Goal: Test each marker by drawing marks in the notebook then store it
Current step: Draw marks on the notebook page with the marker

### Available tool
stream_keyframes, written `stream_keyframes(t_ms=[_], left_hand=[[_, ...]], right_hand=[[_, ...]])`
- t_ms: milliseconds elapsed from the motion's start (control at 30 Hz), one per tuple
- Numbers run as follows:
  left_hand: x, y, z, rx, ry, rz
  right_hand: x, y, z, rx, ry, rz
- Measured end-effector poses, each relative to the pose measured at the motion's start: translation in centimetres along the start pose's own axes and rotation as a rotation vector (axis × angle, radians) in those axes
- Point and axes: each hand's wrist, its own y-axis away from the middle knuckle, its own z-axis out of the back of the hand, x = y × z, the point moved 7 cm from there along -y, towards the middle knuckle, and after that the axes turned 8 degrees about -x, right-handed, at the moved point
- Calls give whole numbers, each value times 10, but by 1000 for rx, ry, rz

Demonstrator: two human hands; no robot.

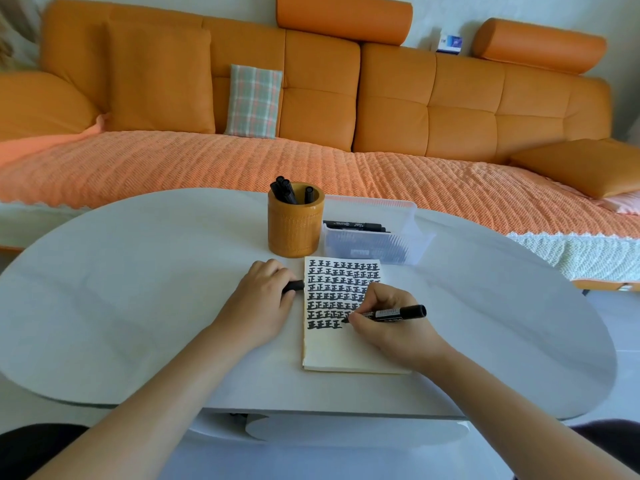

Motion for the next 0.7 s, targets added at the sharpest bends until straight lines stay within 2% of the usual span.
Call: stream_keyframes(t_ms=[700], left_hand=[[0, 1, 1, 7, 0, 14]], right_hand=[[3, 2, -1, 29, 29, 65]])
